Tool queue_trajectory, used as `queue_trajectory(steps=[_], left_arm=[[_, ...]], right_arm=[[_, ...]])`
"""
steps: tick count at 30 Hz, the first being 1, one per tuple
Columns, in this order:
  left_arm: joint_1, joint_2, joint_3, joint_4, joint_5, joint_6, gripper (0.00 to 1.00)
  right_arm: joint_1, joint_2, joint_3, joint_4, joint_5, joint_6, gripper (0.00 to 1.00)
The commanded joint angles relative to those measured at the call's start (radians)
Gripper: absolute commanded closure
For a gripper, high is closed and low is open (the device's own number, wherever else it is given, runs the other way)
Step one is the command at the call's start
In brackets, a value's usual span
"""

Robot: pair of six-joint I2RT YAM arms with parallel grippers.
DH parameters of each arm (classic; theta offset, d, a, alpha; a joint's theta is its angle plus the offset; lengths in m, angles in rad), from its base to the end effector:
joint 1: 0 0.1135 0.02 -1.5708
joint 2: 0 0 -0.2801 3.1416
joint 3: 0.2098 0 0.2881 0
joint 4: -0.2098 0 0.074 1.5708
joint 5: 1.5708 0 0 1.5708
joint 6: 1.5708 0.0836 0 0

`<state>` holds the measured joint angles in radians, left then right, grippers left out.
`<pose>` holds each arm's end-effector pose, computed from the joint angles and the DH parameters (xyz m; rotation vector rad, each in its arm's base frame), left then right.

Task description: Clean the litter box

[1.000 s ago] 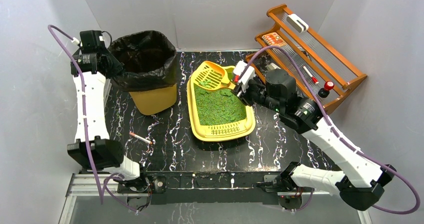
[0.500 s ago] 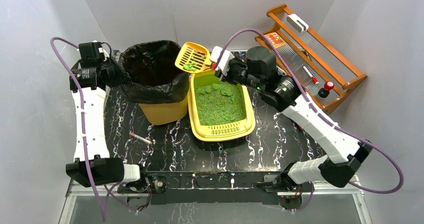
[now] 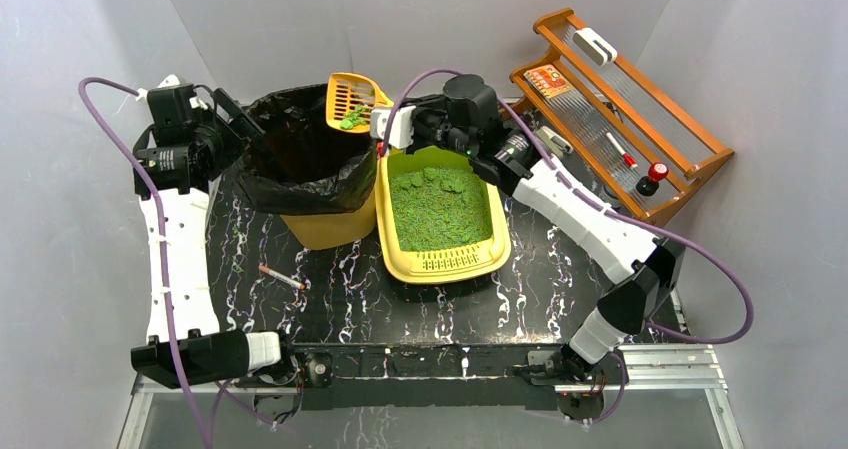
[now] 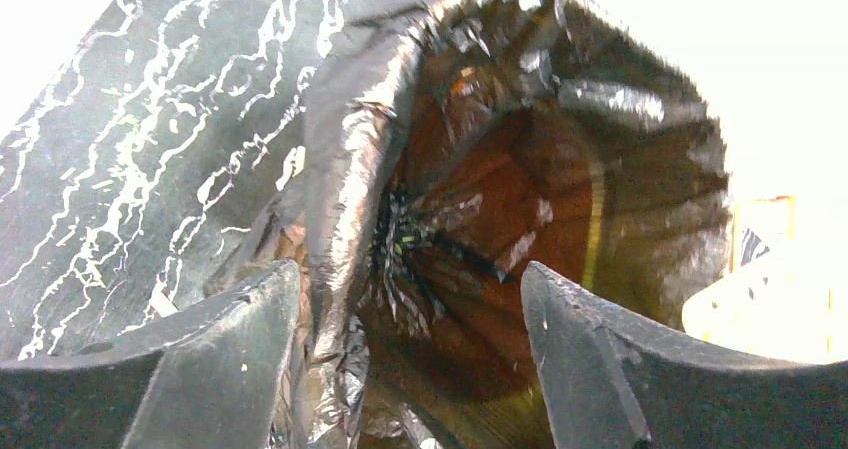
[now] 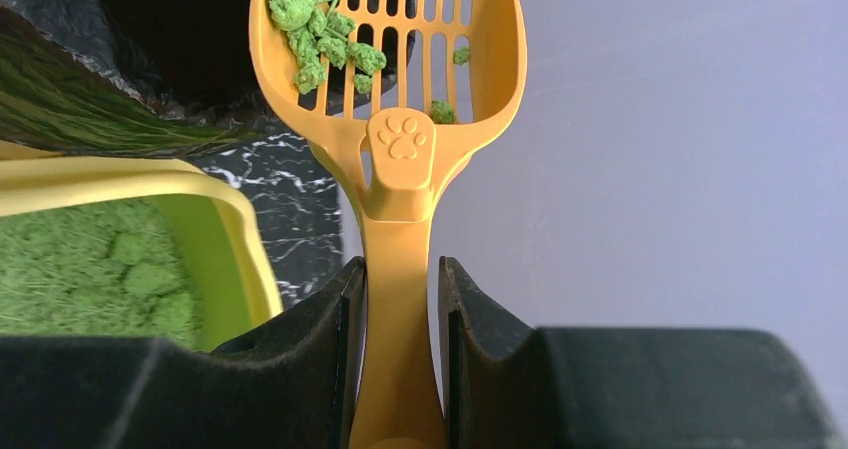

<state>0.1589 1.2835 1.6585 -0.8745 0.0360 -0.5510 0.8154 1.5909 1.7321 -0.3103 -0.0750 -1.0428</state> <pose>0.3156 0.0475 0.4657 -0.7026 1.9596 -0.2774 0.3048 0.3328 0.4661 -1.4265 0.9972 -0.1017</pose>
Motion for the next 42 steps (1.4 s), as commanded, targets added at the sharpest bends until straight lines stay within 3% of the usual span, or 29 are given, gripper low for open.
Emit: queue_trajectory(steps=[1, 5, 20, 32, 42], left_arm=[[0.001, -0.078, -0.005, 0.054, -0.156, -0.064, 0.18], [0.001, -0.127, 0.006, 0.111, -0.239, -0.082, 0.02], [-0.005, -0.223, 0.028, 0.157, -0.399, 0.047, 0.02], [-0.026, -0.25, -0.011, 0.173, -0.465, 0.103, 0.02], [-0.03, -0.251, -0.041, 0.191, -0.448, 0.105, 0.02]], right_arm=[[0.038, 0.012, 0.058, 0.128, -0.021, -0.316, 1.0], [0.068, 0.055, 0.089, 0.141, 0.014, -0.494, 1.0], [0.143, 0.093, 0.053, 0.261, 0.135, -1.178, 1.0], [0.196, 0.108, 0.092, 0.231, 0.2, -1.354, 1.0], [0.205, 0.113, 0.011, 0.254, 0.215, -1.323, 1.0]])
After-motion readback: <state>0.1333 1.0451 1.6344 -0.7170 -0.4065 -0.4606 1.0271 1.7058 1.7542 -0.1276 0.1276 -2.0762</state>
